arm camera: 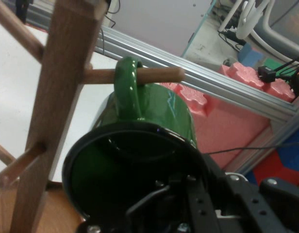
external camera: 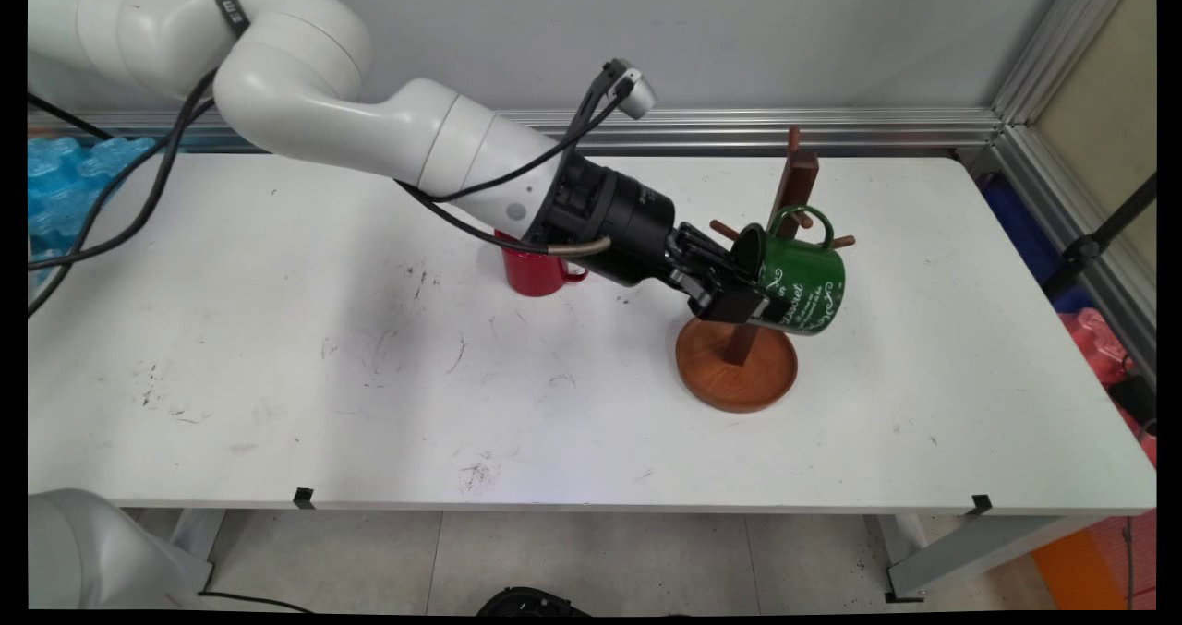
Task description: Place the picked object on the table
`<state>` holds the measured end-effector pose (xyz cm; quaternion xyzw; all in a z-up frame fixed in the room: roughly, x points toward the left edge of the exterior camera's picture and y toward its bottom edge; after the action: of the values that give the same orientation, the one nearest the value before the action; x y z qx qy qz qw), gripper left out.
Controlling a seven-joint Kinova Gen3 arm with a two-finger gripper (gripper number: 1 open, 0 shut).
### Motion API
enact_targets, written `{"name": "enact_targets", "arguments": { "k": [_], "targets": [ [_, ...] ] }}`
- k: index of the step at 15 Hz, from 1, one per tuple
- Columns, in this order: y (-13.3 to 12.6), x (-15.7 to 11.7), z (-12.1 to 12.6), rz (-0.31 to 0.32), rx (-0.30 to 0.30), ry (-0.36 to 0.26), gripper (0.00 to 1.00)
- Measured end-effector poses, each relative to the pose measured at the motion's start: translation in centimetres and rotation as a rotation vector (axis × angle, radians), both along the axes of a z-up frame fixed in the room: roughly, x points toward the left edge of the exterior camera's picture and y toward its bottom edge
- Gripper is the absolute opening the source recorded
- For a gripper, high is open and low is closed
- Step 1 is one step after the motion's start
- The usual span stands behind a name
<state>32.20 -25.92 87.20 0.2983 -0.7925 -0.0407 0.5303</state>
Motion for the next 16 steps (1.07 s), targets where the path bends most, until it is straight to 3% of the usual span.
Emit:
{"name": "enact_targets", "arguments": {
  "k": [6,16],
  "targets": [
    [0.8,0.4,1.5,0.0,-0.005,0.0,0.0],
    [3.4,0.3,4.1,-0.053,0.007,0.002,0.0]
  ]
}}
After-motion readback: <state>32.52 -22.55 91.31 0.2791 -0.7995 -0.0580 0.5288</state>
